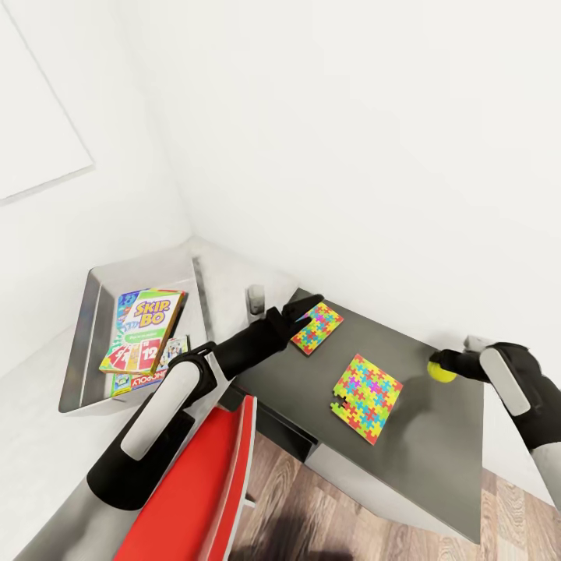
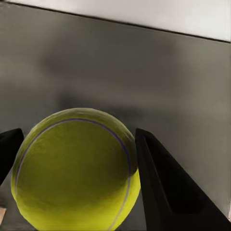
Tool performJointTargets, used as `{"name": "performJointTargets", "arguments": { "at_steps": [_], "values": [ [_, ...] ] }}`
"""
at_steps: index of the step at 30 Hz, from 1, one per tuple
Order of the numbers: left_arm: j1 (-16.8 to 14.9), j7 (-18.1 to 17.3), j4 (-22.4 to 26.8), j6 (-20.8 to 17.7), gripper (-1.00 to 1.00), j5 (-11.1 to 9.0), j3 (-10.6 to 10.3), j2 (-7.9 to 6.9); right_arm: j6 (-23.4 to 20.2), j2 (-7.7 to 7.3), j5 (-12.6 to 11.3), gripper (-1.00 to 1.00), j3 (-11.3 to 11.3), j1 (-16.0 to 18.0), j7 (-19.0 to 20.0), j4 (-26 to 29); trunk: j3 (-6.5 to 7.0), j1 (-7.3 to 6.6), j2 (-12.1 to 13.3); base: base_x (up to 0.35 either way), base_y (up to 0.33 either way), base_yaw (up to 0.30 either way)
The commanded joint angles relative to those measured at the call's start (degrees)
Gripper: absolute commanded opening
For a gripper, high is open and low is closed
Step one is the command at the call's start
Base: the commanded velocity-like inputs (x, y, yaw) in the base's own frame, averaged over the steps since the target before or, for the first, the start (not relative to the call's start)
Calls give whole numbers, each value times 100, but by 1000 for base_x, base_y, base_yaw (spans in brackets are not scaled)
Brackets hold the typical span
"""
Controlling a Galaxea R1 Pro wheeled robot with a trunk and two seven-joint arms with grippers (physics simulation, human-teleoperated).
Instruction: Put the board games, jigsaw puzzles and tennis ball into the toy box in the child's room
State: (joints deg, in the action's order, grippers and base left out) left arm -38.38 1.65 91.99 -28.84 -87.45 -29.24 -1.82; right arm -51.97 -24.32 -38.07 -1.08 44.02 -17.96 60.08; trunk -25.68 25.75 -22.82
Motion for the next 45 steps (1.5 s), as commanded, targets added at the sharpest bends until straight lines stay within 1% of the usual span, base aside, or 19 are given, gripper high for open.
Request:
{"name": "performJointTargets", "arguments": {
  "at_steps": [1,2,5,6,11,12,15,16,20,21,23,28,33,36,37,40,41,44,45],
  "values": [
    [-3,42,3,-8,100,-44,-4,-3,-112,-6,-71,-100,41,-89,-79,238,-9,4,-10,0,0,0],
    [-3,42,3,-8,100,-44,-4,-3,-112,-6,-71,-100,41,-89,-79,238,-9,4,-10,0,0,0],
    [1,91,3,-7,100,-44,-3,-3,-371,-9,-93,-100,298,-352,-76,820,-9,4,-10,0,0,0],
    [1,91,3,-7,100,-44,-3,-3,-371,-9,-93,-100,298,-352,-76,820,-9,4,-10,0,0,0],
    [11,132,5,-7,100,-44,-3,-21,-664,-11,-129,-100,746,-745,43,1713,-9,4,-10,0,0,0],
    [11,132,5,-7,100,-44,-3,-21,-664,-11,-129,-100,746,-745,43,1713,-9,4,-10,0,0,0],
    [19,142,4,-7,100,-44,-2,-45,-756,-11,-134,-100,951,-985,249,2162,-9,4,-10,0,0,18],
    [19,142,4,-7,100,-44,-2,-45,-756,-11,-134,-100,951,-985,249,2162,-9,4,-10,0,0,42],
    [26,132,3,-7,100,-46,2,-61,-803,-10,-138,-100,1298,-1208,597,2586,-9,4,-10,0,0,133],
    [26,132,3,-7,100,-46,2,-61,-803,-10,-138,-100,1298,-1208,597,2586,-9,4,-10,0,0,177],
    [28,104,3,-7,100,-51,4,-65,-803,-10,-138,-100,1442,-1267,756,2704,-9,4,-10,0,0,204],
    [30,23,6,-17,100,-60,5,-71,-803,-11,-139,-100,1573,-1317,912,2806,-9,4,-10,0,0,232],
    [32,-211,8,-44,100,-67,8,-77,-803,-11,-139,-100,1654,-1353,1008,2873,-9,4,-10,0,0,259],
    [32,-563,8,-56,100,-69,3,-82,-803,-11,-140,-100,1682,-1376,1041,2911,-9,4,-10,0,0,270],
    [32,-563,8,-56,100,-69,3,-82,-803,-11,-140,-100,1682,-1376,1041,2911,-9,4,-10,0,0,272],
    [32,-946,8,-64,100,-70,-1,-86,-803,-11,-140,-100,1699,-1390,1058,2942,-9,4,-10,0,0,274],
    [32,-946,8,-64,100,-70,-1,-86,-803,-11,-140,-100,1699,-1390,1058,2942,-9,4,-10,0,0,276],
    [32,-1240,8,-72,100,-70,-2,-88,-803,-11,-140,-100,1707,-1398,1066,2968,-9,4,-10,0,0,277],
    [32,-1240,8,-72,100,-70,-2,-88,-803,-11,-140,-100,1707,-1398,1066,2968,-9,4,-10,0,0,278]
  ]
}}
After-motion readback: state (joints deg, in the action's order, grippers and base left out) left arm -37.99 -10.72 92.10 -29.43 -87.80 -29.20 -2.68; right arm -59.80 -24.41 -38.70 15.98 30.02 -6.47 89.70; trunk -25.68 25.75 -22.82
